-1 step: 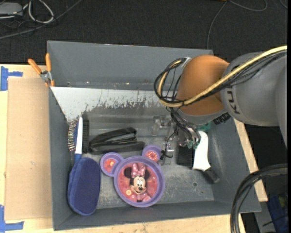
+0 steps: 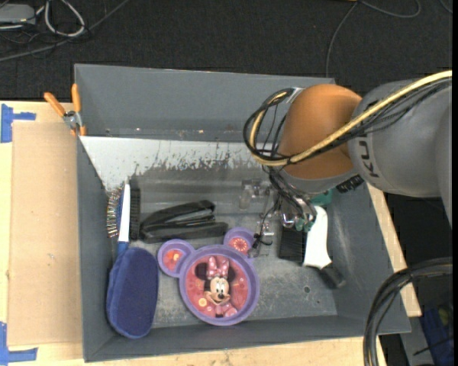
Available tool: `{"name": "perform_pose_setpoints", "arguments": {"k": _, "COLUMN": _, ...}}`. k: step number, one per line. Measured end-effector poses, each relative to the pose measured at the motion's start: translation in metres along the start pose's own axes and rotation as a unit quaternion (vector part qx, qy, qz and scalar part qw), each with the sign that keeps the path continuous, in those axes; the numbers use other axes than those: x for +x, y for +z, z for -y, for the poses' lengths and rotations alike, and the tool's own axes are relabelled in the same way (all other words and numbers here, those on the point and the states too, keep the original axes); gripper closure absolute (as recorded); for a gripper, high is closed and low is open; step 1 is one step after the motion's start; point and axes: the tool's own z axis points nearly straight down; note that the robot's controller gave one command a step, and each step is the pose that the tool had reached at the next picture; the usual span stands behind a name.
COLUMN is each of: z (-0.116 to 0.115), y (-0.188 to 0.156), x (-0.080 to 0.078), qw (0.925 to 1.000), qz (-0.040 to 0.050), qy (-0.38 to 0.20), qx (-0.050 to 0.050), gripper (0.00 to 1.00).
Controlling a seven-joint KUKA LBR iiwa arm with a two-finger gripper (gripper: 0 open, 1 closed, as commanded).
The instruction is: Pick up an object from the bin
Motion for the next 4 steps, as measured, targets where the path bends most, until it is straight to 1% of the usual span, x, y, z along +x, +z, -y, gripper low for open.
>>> {"name": "perform_pose_setpoints", "arguments": {"k": 1, "z": -0.036, "y": 0.066, "x": 0.026, "qw": 0.9984, "qz": 0.0001, "qy": 0.056, "qx": 0.000, "gripper": 0.00}}
{"name": "perform_pose_setpoints", "arguments": {"k": 2, "z": -0.040, "y": 0.062, "x": 0.035, "qw": 0.9993, "qz": 0.0012, "qy": 0.036, "qx": 0.001, "gripper": 0.00}}
{"name": "perform_pose_setpoints", "arguments": {"k": 3, "z": -0.041, "y": 0.074, "x": 0.031, "qw": 0.9987, "qz": -0.0008, "qy": 0.050, "qx": 0.000, "gripper": 0.00}}
{"name": "perform_pose_setpoints", "arguments": {"k": 4, "z": -0.027, "y": 0.073, "x": 0.041, "qw": 0.9987, "qz": 0.0024, "qy": 0.050, "qx": 0.000, "gripper": 0.00}}
